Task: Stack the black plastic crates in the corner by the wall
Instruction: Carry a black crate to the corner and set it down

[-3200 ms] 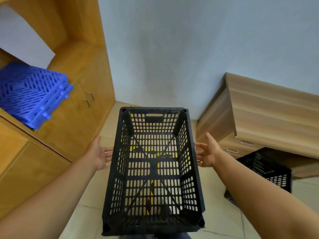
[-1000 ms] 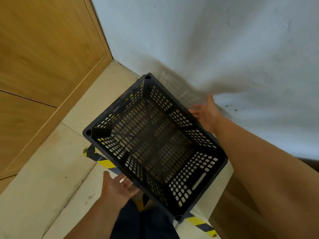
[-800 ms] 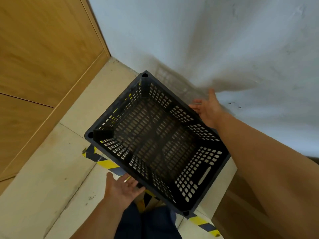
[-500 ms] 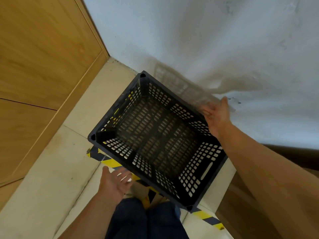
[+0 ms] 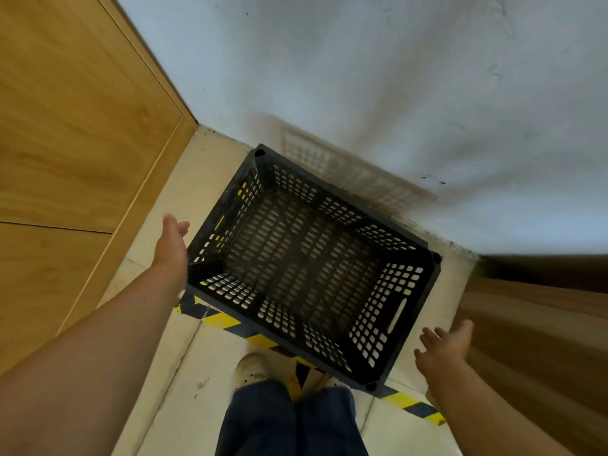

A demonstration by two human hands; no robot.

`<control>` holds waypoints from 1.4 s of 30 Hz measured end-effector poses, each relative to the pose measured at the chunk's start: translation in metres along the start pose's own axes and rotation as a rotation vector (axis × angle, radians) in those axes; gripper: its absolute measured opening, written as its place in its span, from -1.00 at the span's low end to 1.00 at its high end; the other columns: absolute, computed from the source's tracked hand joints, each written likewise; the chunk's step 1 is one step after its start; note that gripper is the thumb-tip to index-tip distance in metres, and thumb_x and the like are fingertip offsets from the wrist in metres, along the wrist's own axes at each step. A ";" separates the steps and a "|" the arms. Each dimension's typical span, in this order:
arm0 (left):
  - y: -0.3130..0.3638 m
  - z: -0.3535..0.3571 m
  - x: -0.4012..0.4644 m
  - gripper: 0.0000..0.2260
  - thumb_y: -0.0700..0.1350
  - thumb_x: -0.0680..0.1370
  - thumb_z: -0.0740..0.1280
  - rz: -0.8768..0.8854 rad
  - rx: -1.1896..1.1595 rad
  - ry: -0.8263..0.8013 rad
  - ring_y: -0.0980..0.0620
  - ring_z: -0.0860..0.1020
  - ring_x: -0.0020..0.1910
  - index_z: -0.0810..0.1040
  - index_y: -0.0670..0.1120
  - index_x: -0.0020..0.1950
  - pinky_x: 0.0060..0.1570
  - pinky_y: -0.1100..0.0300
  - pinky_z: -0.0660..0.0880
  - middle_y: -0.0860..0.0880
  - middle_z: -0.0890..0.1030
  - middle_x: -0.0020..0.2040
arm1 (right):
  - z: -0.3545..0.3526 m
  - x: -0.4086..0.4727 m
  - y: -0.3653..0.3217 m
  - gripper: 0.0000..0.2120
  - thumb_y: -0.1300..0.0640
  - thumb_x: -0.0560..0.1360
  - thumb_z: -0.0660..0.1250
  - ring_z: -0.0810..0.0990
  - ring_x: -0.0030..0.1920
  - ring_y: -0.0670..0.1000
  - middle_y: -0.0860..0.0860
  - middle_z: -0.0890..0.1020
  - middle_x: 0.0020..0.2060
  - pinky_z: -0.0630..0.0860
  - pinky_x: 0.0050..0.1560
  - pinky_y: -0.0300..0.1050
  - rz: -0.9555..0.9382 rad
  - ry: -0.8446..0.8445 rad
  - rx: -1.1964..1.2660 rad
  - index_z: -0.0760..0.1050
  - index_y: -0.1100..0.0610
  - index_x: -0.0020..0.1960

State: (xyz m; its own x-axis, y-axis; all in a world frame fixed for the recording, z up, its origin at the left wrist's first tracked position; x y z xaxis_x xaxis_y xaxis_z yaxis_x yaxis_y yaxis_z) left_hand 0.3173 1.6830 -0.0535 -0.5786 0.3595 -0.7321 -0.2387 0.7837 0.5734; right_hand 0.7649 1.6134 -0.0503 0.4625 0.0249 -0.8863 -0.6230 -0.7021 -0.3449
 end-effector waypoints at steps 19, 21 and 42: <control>0.004 0.013 0.018 -0.41 0.26 0.58 -0.12 -0.109 -0.062 -0.133 -0.07 0.48 0.17 0.49 -0.10 0.22 -0.11 0.11 0.38 -0.09 0.54 0.20 | 0.035 0.016 -0.014 -0.29 -0.31 0.53 -0.07 0.44 0.22 0.05 0.08 0.53 0.07 0.31 0.29 0.10 -0.032 -0.159 -0.019 0.30 0.20 0.41; 0.005 0.012 0.015 -0.42 0.27 0.57 -0.12 -0.121 -0.060 -0.128 -0.06 0.50 0.08 0.50 -0.10 0.16 -0.16 0.11 0.38 -0.09 0.55 0.14 | 0.035 0.019 -0.014 -0.29 -0.31 0.54 -0.09 0.44 0.22 0.06 0.08 0.53 0.05 0.32 0.28 0.09 -0.034 -0.180 -0.033 0.33 0.20 0.40; 0.010 0.026 -0.005 -0.45 0.26 0.57 -0.08 -0.083 0.011 -0.070 -0.10 0.34 0.38 0.39 -0.01 0.37 0.34 -0.08 0.26 -0.05 0.34 0.45 | 0.028 0.026 -0.030 -0.27 -0.31 0.55 -0.16 0.41 0.31 0.11 0.16 0.49 0.28 0.24 0.42 0.08 -0.019 -0.378 -0.109 0.39 0.20 0.36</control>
State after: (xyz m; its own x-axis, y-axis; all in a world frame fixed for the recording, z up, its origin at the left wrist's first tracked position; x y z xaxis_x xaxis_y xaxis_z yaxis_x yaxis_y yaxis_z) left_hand 0.3378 1.7023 -0.0540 -0.5016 0.3275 -0.8007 -0.2746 0.8175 0.5063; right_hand 0.7777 1.6551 -0.0723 0.1954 0.2851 -0.9384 -0.5362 -0.7701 -0.3456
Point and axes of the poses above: each hand's wrist, its own x-axis towards the middle knuckle, its own z-axis out of the palm, y = z × x, the point moved 5 cm from there along x, towards the middle knuckle
